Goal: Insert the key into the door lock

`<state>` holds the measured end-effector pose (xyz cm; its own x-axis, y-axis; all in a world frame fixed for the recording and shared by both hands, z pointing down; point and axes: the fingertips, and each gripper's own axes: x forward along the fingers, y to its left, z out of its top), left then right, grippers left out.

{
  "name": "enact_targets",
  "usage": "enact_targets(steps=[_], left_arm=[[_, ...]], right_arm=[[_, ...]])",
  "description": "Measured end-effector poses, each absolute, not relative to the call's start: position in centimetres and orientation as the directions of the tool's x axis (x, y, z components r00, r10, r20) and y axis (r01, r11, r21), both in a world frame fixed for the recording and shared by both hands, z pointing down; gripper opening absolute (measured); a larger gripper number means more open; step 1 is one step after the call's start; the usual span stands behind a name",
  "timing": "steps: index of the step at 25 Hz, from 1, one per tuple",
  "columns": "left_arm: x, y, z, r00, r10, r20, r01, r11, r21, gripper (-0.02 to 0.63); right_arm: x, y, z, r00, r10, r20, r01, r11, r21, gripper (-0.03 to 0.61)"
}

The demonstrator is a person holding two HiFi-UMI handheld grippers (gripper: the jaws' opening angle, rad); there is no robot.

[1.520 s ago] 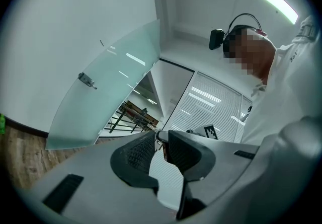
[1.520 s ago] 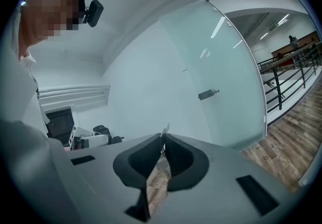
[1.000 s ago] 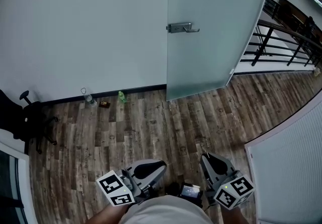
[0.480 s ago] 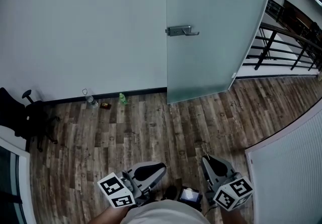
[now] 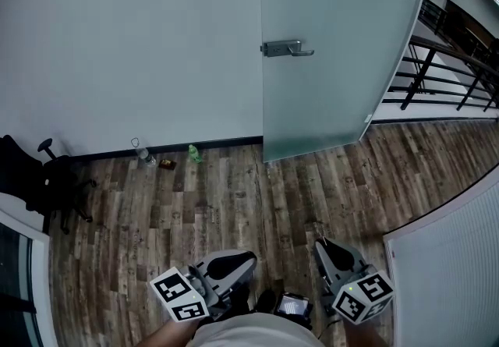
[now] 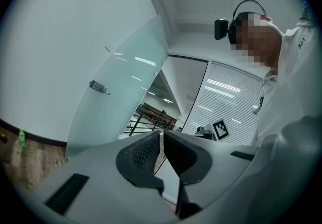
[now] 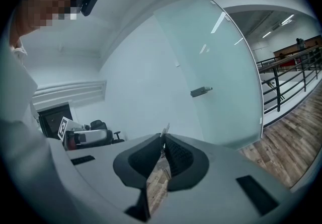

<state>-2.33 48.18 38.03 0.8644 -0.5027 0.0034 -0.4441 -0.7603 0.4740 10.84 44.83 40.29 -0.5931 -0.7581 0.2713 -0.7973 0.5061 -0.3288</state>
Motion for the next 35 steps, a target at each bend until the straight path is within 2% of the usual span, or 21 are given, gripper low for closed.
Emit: enact_targets(steps=[24,35], left_arm=[[-8.8,32.0,37.5,0.91,-0.415,-0.011,-0.361,-0.803,0.475,0.035],[-8.3,27.8,37.9,0.915,-0.403,0.005,-0.356,-0.802,0.479,0.035]], right_arm=[[4.4,30.7,39.4,-0.482,-0.824,0.297,-0.868,0.404,-0.289,0.028],[4.2,25.4,39.1,-0.474,-0.829,0.297,-0.874,0.402,-0.272,0.028]])
